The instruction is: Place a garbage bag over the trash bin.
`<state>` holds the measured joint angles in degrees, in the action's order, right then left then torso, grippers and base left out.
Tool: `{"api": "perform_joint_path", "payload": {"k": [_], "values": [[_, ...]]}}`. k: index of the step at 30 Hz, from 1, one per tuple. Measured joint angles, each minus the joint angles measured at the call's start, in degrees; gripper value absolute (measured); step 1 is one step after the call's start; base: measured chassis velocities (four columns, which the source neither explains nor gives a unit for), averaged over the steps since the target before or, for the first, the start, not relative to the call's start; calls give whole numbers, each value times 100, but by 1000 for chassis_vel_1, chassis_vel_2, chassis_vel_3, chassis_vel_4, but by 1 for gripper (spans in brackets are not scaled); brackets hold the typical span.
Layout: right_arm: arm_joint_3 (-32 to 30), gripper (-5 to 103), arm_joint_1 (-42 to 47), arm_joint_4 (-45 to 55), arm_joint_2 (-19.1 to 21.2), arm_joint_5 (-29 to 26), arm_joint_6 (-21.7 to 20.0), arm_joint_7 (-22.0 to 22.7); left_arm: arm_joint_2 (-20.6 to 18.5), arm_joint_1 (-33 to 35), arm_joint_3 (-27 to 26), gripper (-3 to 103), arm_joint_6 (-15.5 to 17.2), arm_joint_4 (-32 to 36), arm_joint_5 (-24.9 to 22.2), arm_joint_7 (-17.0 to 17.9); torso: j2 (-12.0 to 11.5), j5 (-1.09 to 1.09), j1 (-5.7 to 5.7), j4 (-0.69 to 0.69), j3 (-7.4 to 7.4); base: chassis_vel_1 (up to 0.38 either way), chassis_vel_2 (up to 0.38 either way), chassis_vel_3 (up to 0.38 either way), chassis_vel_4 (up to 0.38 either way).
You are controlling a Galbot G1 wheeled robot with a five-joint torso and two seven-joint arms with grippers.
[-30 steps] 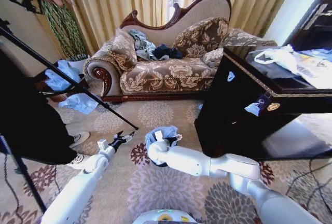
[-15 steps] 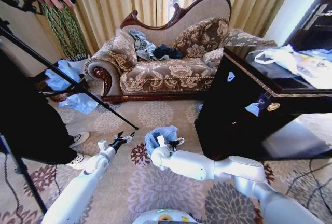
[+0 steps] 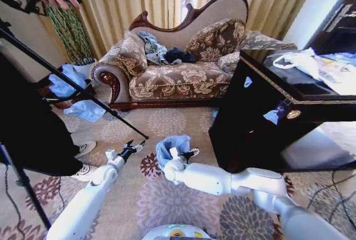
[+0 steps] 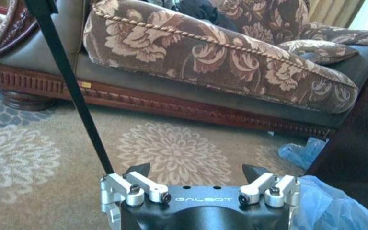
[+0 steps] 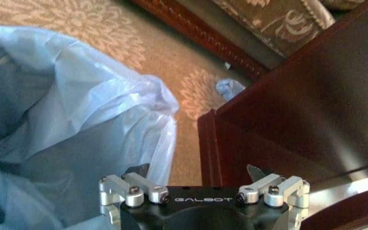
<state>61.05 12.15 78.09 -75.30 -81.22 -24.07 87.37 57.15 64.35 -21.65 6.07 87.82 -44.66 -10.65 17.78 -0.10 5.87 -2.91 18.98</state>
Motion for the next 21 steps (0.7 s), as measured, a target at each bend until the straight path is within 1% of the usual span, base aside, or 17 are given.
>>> {"api": "perform_joint_path", "payload": {"k": [9, 10, 12, 14, 17, 18, 21], "values": [[67, 100, -179, -22, 17, 3, -12, 0, 56, -55, 45, 97, 0, -40, -31, -49, 0, 1, 0, 1, 0, 0, 0, 0, 0], [101, 100, -197, -16, 68, 18, -18, 0, 68, -50, 46, 100, 0, -40, -33, -65, 0, 0, 0, 1, 0, 0, 0, 0, 0], [114, 100, -198, -5, 103, 24, -20, -1, 71, -47, 46, 100, -1, -39, -34, -71, 0, 0, 0, 1, 0, 0, 0, 0, 0], [163, 100, -198, 66, 237, 47, -21, -1, 72, -42, 44, 100, -7, -40, -47, -86, 0, 1, 0, 0, 0, 0, 0, 0, 0], [189, 100, -199, 109, 301, 54, -21, -1, 72, -39, 43, 100, -9, -43, -52, -91, 0, 1, 0, 0, 0, 0, 0, 0, 0], [229, 100, -229, 185, 414, 56, -27, -3, 71, -30, 44, 100, -11, -43, -65, -101, 0, 1, 0, 0, 0, 0, 0, 0, 0], [258, 100, -256, 240, 505, 40, -33, -4, 80, -31, 47, 100, -11, -43, -81, -110, 0, 0, 0, 1, 0, 0, 0, 0, 0]]}}
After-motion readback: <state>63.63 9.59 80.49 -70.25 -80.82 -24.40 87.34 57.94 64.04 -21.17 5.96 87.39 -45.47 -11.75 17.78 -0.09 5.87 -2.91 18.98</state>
